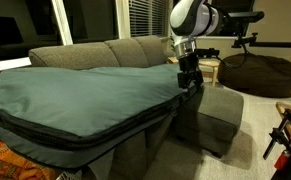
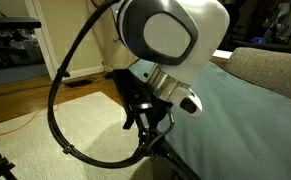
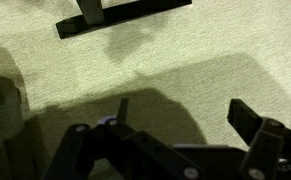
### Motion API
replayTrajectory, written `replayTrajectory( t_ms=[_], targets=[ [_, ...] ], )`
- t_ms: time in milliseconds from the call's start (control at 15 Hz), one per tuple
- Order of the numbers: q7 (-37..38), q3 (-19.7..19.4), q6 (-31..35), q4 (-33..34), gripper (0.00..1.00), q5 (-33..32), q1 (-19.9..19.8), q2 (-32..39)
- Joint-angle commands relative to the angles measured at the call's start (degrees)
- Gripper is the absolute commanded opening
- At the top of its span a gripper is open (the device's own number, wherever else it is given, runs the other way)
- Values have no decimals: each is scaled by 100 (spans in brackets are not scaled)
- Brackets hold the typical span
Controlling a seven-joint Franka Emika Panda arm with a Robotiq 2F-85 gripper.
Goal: Unzip the object
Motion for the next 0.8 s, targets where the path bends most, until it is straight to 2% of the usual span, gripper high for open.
replayTrajectory(
  t_ms=[0, 733],
  targets=[
    [-303, 119, -79, 146, 100, 111, -133, 184],
    [-1068, 336, 788, -195, 100, 758, -400, 305]
  ],
)
